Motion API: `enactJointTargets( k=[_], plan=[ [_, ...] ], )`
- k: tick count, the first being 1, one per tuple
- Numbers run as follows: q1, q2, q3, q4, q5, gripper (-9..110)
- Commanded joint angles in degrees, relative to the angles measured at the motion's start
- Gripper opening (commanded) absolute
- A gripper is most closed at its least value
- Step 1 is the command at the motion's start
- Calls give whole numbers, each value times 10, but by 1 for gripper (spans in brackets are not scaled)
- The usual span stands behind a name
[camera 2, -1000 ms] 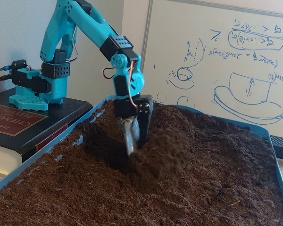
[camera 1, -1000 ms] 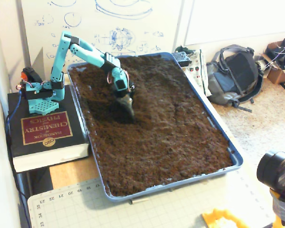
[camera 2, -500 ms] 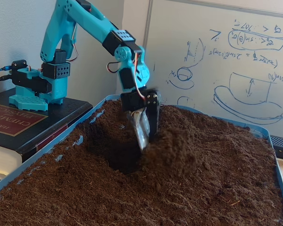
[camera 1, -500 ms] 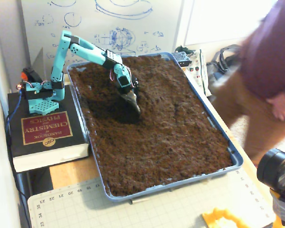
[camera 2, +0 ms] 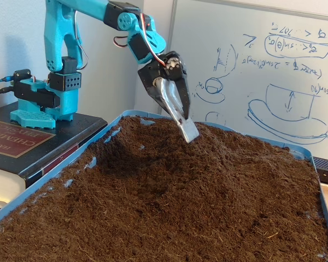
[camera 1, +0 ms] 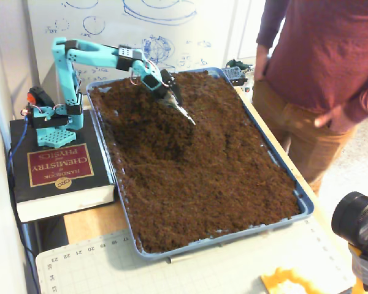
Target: Build a berm.
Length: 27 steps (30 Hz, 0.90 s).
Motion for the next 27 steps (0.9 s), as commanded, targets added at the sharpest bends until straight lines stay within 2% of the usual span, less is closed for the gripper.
enactJointTargets(
  k=[1, 8, 14, 20, 27],
  plan=[
    [-4, 136, 42, -10, 34, 0],
    [14, 243, 272, 49, 23, 0],
    [86, 236, 365, 76, -124, 0],
    [128, 100, 358, 69, -249, 0],
    [132, -113, 272, 68, -256, 1]
  ],
)
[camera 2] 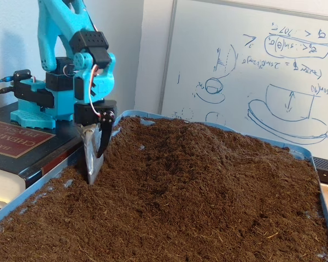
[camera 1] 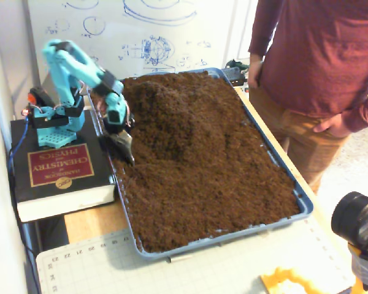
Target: Build a berm.
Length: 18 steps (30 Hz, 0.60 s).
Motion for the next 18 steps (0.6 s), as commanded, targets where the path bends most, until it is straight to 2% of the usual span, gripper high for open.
enactJointTargets(
  k=[1, 7, 15, 18],
  plan=[
    [11, -77, -60, 2, -8, 1],
    [7, -134, -156, 2, 8, 1],
    [-49, -134, -240, 2, 200, 0],
    [-71, -134, -264, 2, 240, 0]
  ],
)
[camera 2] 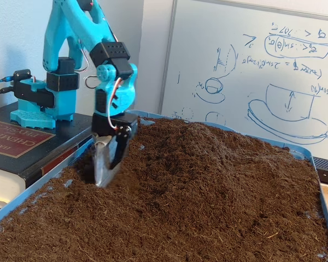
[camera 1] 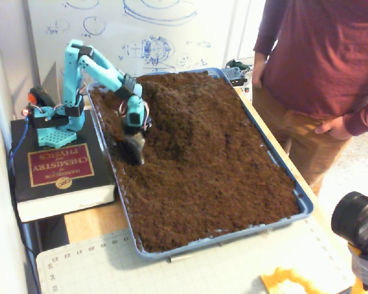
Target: Build a berm.
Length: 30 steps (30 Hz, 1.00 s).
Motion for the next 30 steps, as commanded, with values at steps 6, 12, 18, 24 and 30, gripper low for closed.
enactJointTargets(
  k=[6, 12, 18, 24, 30],
  plan=[
    [-56, 1, -109, -5, 59, 0],
    [-81, -54, -181, -5, 54, 0],
    [-98, -52, -232, 3, 62, 0],
    [-140, 59, -226, 4, 81, 0],
    [-189, 180, -180, 4, 187, 0]
  ],
)
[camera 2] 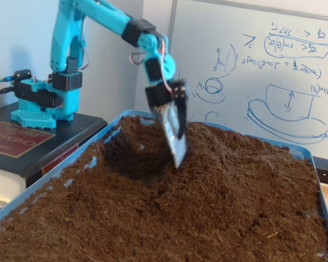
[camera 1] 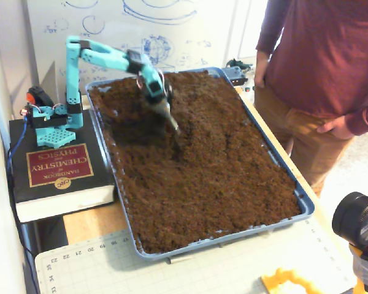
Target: Build a berm.
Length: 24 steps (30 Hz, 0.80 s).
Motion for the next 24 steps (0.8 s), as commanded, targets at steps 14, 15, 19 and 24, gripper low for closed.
enactJointTargets(
  k=[14, 15, 19, 24],
  plan=[
    [-69, -113, -285, -146, 185, 0],
    [-69, -148, -324, -156, 185, 0],
    [-71, -279, -471, -159, 183, 0],
    [-71, -437, -605, -159, 167, 0]
  ],
)
